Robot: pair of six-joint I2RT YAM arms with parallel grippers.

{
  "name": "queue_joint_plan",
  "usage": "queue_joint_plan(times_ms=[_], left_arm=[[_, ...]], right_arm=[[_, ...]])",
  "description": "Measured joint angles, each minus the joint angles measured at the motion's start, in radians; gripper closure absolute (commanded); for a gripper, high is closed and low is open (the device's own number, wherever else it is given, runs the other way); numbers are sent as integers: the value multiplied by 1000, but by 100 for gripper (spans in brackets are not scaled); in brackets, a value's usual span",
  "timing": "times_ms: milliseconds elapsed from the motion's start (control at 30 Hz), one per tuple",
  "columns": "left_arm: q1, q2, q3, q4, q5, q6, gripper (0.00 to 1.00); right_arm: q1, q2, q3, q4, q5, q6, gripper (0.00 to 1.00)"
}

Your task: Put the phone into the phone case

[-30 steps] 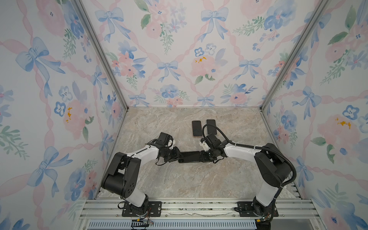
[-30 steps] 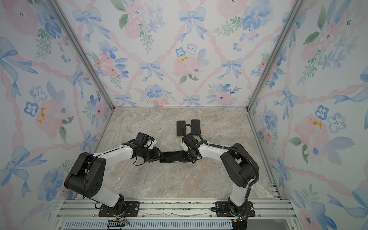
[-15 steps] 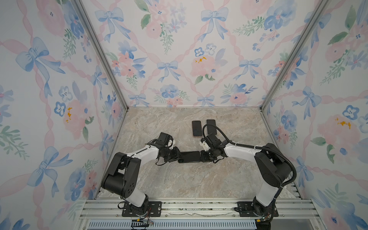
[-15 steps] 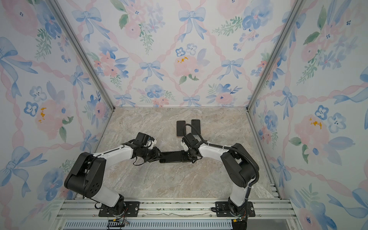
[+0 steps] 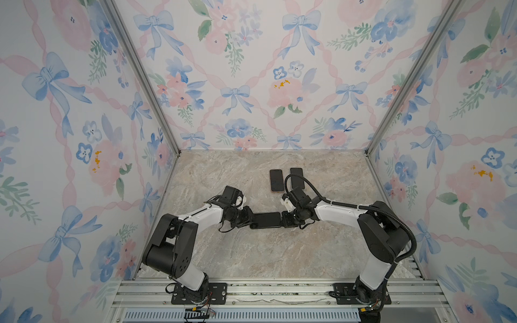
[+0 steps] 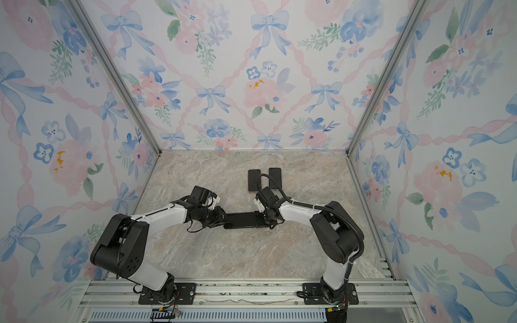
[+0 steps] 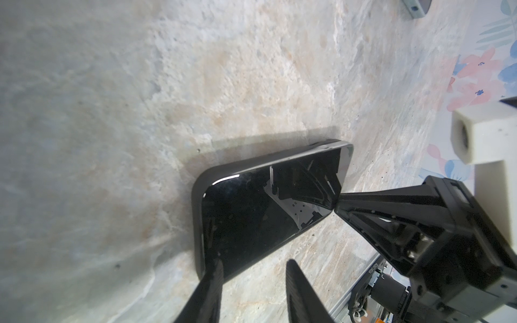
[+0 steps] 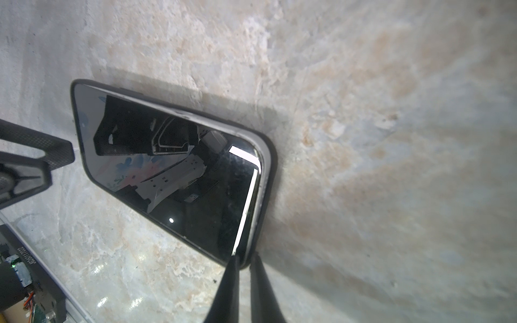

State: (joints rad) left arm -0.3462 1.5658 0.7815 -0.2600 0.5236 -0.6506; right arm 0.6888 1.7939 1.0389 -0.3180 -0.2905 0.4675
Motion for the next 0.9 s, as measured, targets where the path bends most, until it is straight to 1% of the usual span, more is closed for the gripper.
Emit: queue_joint_plan(times_ms=[133,300,400,500,600,767,900], left_arm=[[0,0,0,0,-3,0,61],[12,-28,-10,-2,-7,-4,60],[33,-58,-12,-17,-20,-4,60],[36,-69,-13,-27,-25,-5,60],[15,-83,-31,-26,-26,-13,60],[-14,-115,-98,-39,-26,-37,54],[-31,-126,-120,-46,-27,-60,52]], right_arm=[[0,0,0,-2,6,1,88],[0,-28,0,-30,24,-6,75],[0,-68,4,-46,30,-31,66],[-8,-80,27,-60,29,-76,59],[-24,-78,53,-60,23,-135,54],[-63,-36,122,-56,2,-224,49],[-73,48,204,-55,-26,-271,46]])
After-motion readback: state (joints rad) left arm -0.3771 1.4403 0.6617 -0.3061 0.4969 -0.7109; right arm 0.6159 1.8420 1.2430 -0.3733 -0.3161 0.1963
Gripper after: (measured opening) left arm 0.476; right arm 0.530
